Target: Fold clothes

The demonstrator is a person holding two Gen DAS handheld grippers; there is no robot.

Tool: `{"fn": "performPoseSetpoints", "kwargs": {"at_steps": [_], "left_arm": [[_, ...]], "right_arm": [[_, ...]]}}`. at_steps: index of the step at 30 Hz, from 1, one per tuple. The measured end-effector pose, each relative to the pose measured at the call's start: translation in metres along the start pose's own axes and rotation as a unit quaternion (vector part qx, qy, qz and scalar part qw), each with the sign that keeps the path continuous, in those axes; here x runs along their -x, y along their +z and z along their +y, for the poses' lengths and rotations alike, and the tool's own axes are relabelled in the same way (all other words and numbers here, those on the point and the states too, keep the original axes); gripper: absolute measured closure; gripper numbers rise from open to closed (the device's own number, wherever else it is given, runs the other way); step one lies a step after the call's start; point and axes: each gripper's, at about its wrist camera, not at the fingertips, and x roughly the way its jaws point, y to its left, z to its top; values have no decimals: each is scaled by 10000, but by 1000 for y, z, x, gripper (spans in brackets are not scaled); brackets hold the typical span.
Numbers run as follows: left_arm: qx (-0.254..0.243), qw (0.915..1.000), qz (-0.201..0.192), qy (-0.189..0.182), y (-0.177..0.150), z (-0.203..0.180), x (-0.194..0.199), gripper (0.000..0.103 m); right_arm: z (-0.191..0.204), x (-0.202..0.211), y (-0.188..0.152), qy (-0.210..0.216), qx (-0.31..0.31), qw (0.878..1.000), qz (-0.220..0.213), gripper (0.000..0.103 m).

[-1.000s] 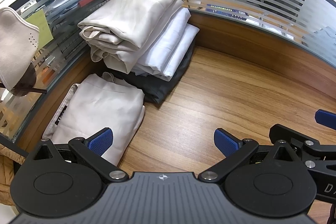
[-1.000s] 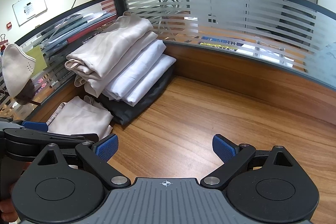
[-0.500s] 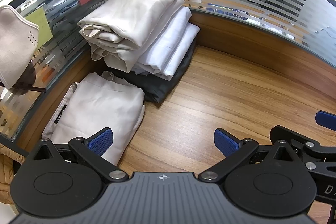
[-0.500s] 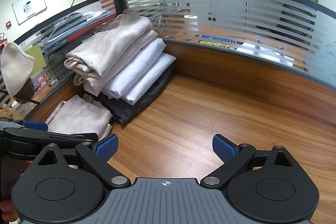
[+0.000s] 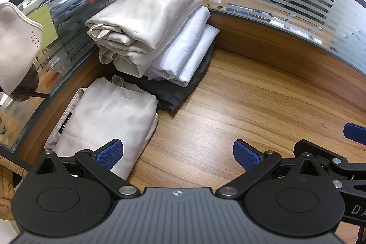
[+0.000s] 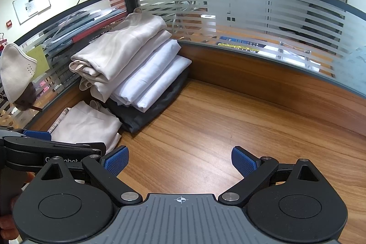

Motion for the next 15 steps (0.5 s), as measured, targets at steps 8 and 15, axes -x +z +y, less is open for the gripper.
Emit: {"fn": "performPoseSetpoints", "kwargs": {"at_steps": [8, 15], "left_arm": [[36, 10000, 61, 35, 1, 9, -8, 0], [198, 9995, 184, 143, -2, 42, -26, 0]], "right_arm": [[1, -5, 4, -4, 88, 9999, 63, 6], [10, -25, 20, 197, 135, 9995, 217, 6]]}}
